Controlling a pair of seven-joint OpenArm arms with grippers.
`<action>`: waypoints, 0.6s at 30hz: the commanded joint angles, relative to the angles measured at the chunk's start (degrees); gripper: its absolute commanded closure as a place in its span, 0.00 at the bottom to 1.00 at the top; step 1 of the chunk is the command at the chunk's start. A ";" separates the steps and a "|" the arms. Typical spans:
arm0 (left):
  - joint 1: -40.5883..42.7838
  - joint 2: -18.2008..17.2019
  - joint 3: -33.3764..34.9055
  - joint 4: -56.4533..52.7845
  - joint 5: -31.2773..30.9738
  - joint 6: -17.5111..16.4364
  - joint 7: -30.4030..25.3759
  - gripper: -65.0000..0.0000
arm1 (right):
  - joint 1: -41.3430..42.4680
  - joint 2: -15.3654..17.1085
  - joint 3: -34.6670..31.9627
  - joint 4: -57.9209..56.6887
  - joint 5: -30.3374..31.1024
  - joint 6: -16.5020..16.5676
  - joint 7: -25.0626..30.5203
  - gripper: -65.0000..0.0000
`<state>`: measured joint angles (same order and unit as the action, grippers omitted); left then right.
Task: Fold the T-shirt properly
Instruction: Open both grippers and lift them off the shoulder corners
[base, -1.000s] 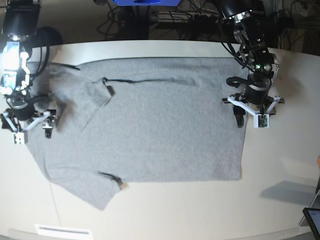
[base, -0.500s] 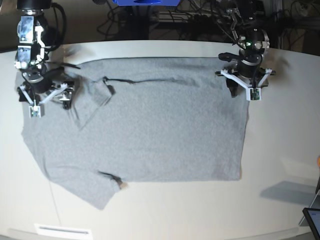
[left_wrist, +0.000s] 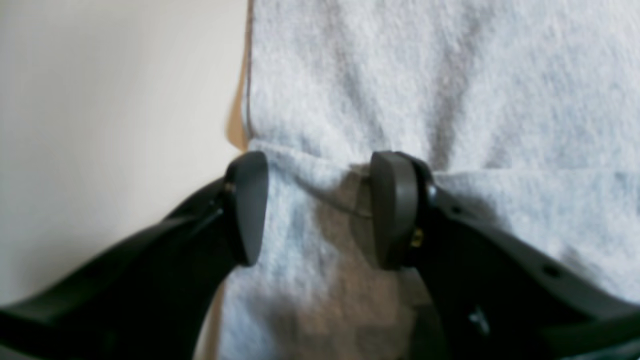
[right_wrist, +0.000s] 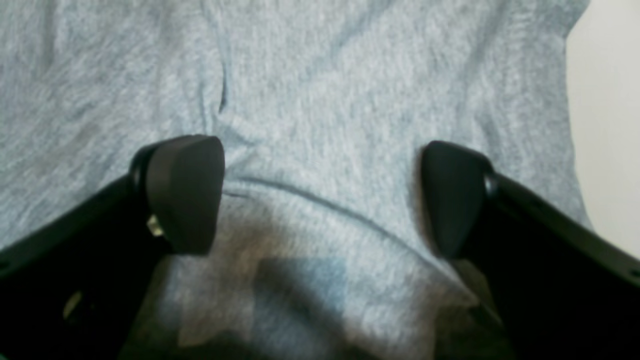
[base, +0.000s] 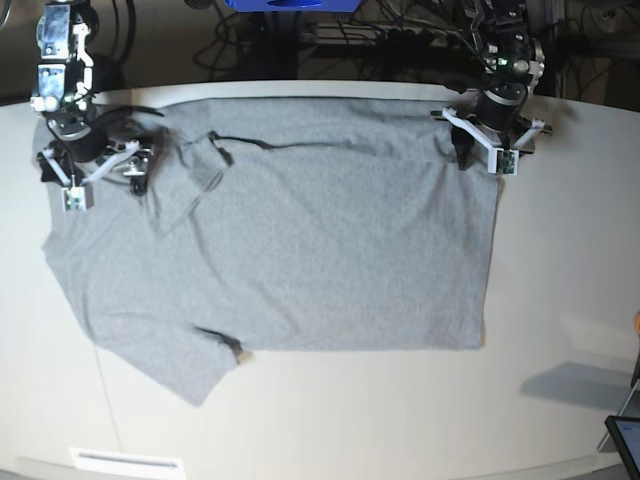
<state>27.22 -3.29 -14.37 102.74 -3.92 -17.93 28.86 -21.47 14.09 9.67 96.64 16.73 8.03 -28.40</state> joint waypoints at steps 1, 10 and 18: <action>1.13 -0.62 -0.27 0.07 1.77 0.22 3.53 0.50 | -0.20 0.55 0.22 0.90 0.02 0.28 -0.21 0.08; 1.13 -1.33 -0.35 5.44 1.77 0.22 3.97 0.50 | 1.56 0.55 0.13 1.07 0.02 0.45 -0.04 0.08; -4.67 -0.97 -3.87 13.00 1.59 -0.04 14.61 0.50 | 5.08 1.08 1.10 12.15 0.02 0.45 -6.81 0.08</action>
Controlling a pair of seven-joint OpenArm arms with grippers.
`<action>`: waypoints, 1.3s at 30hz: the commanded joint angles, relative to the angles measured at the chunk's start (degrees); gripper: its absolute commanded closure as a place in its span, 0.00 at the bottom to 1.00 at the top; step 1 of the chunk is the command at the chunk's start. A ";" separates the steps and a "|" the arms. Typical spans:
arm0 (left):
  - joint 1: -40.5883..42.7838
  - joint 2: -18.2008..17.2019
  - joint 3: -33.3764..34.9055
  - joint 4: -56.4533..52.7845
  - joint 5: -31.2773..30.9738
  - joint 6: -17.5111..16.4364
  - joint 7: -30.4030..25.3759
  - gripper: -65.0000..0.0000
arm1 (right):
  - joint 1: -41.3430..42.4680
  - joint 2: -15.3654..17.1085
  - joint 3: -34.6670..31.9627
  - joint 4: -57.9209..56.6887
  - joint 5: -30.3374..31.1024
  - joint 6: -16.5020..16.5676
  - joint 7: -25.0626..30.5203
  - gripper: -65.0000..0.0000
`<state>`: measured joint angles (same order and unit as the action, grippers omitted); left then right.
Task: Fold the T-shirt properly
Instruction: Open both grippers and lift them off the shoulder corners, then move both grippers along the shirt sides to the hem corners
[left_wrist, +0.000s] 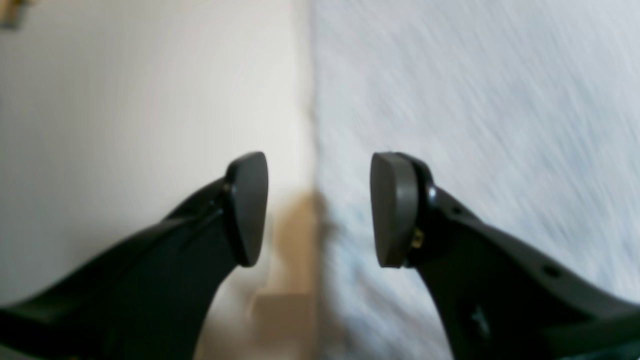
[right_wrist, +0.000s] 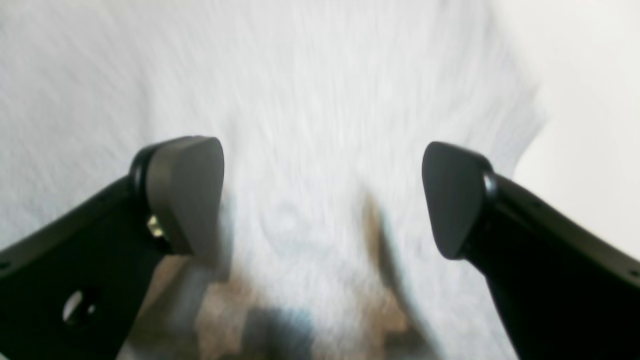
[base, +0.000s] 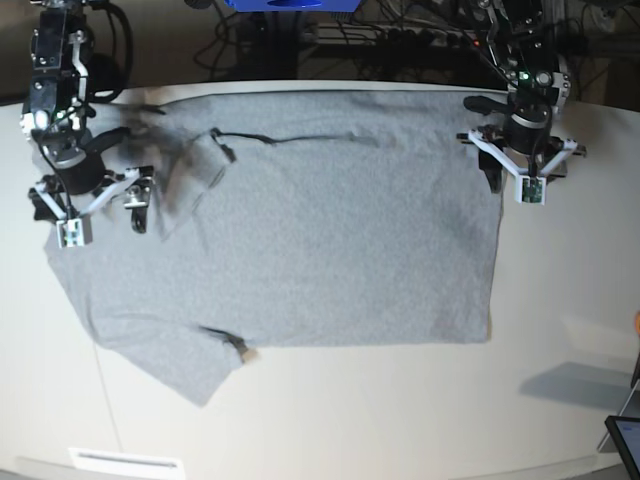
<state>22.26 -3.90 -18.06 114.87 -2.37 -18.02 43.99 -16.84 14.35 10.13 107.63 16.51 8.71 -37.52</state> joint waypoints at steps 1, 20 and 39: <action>-0.59 -0.45 -0.70 0.96 0.13 0.04 -0.25 0.50 | 1.85 0.64 1.87 2.04 0.23 -0.14 0.29 0.08; -25.29 -12.23 -5.80 -7.04 -0.31 -6.20 16.80 0.50 | 43.79 10.66 12.51 -45.17 0.41 24.65 -12.55 0.07; -24.68 -14.43 -6.33 -14.52 0.13 -13.23 13.29 0.50 | 58.56 14.97 9.34 -80.95 7.62 31.29 -2.79 0.03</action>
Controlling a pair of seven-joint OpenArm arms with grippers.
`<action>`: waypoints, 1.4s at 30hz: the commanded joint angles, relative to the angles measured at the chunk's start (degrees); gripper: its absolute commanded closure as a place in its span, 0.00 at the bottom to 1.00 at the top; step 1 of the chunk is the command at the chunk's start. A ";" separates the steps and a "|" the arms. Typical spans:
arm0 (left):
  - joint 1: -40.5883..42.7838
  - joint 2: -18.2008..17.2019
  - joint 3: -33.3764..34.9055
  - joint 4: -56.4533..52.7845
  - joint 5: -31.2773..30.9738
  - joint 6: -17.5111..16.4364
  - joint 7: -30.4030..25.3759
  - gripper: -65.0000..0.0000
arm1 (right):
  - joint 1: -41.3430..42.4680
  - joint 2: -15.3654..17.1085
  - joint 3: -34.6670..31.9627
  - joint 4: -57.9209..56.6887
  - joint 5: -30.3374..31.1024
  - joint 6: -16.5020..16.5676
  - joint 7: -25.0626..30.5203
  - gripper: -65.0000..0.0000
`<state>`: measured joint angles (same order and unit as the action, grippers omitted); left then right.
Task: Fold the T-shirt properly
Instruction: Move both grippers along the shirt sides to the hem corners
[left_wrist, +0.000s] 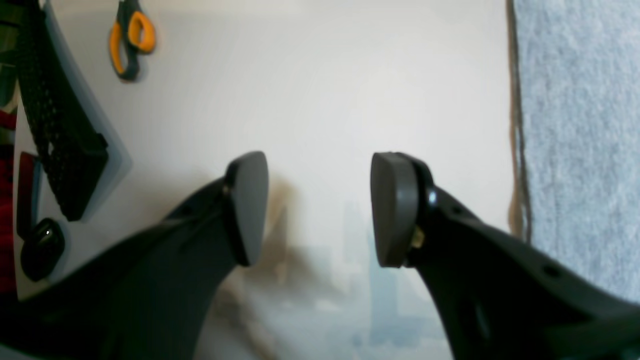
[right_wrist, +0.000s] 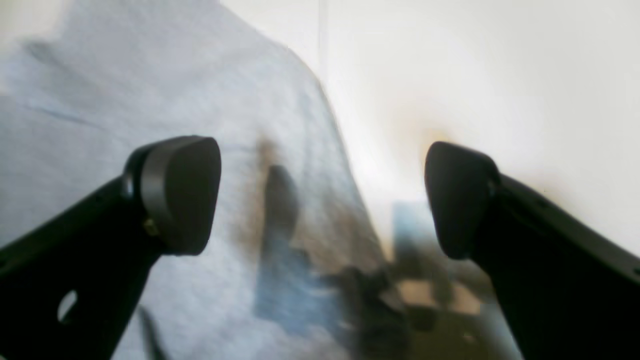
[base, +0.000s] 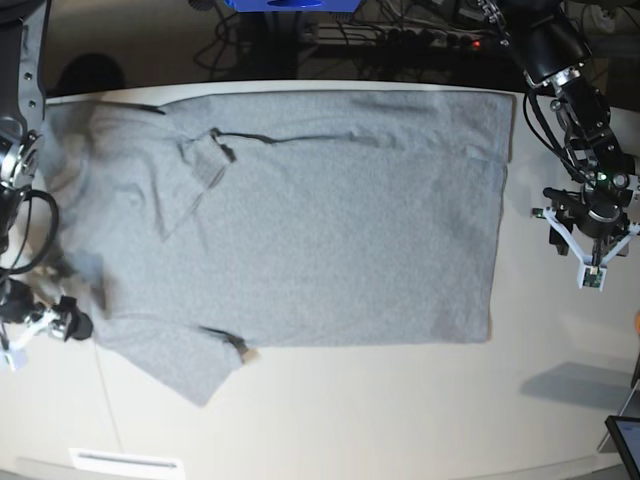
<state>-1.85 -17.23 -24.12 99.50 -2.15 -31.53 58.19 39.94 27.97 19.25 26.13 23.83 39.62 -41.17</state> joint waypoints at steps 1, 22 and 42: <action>-0.48 -1.10 -0.28 0.94 -0.09 0.28 -0.92 0.50 | 1.77 1.97 0.14 -1.03 2.06 0.38 1.04 0.03; -0.39 -1.97 -0.28 1.02 -0.09 0.19 -1.01 0.50 | -0.95 -2.87 -0.39 -3.84 -3.48 0.38 4.82 0.04; -13.85 -1.97 -0.28 -15.50 -0.09 0.19 -1.01 0.49 | -1.04 -3.75 -0.30 -3.84 -3.48 0.38 4.90 0.56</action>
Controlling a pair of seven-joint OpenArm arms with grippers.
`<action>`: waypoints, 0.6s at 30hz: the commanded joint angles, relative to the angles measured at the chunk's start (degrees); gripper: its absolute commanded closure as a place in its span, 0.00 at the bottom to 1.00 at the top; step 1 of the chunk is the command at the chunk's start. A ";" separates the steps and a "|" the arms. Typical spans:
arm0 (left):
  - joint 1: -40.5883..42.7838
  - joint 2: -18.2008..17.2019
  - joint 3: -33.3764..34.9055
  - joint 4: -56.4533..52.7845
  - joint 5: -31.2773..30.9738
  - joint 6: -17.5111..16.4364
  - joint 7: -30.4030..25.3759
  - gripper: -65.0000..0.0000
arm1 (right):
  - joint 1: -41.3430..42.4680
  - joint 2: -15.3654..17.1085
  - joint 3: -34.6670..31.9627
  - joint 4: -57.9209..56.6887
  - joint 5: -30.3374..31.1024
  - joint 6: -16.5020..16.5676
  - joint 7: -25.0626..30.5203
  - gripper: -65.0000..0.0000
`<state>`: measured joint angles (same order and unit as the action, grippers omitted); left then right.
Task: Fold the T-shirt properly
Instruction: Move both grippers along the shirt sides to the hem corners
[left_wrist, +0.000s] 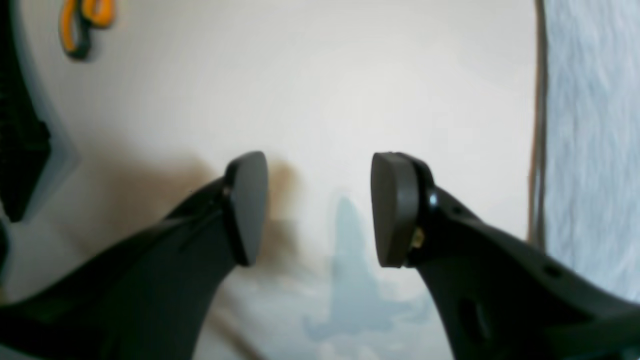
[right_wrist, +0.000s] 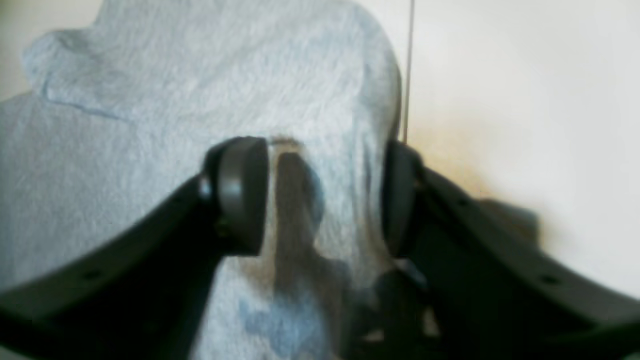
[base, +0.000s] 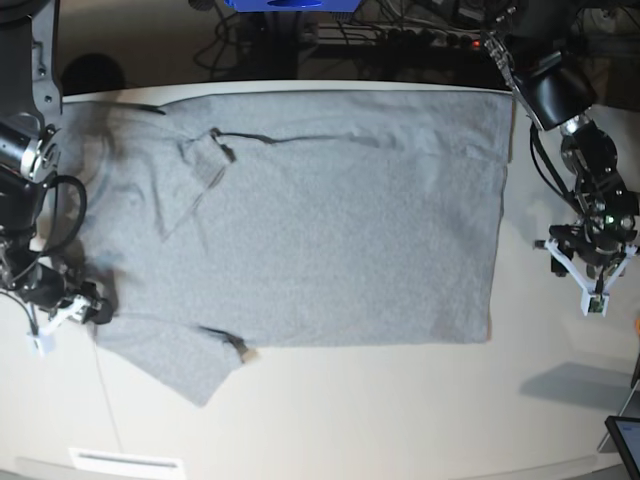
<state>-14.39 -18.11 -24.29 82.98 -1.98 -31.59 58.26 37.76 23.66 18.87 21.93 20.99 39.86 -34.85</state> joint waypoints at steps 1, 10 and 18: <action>-2.88 -1.10 -0.01 -0.91 -0.26 0.25 -1.07 0.49 | 1.14 0.56 0.07 0.35 -0.64 0.14 -1.41 0.65; -15.37 -0.66 0.43 -20.52 -0.70 0.43 -4.33 0.43 | 1.14 0.56 0.07 0.44 -0.64 0.14 -1.41 0.96; -19.15 -1.19 -0.19 -34.06 -9.41 0.25 -7.05 0.00 | 1.14 0.56 0.07 0.44 -0.64 0.14 -0.09 0.96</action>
<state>-31.48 -18.20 -24.38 48.01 -11.03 -31.40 52.56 37.45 23.44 18.87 21.85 20.60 39.70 -35.40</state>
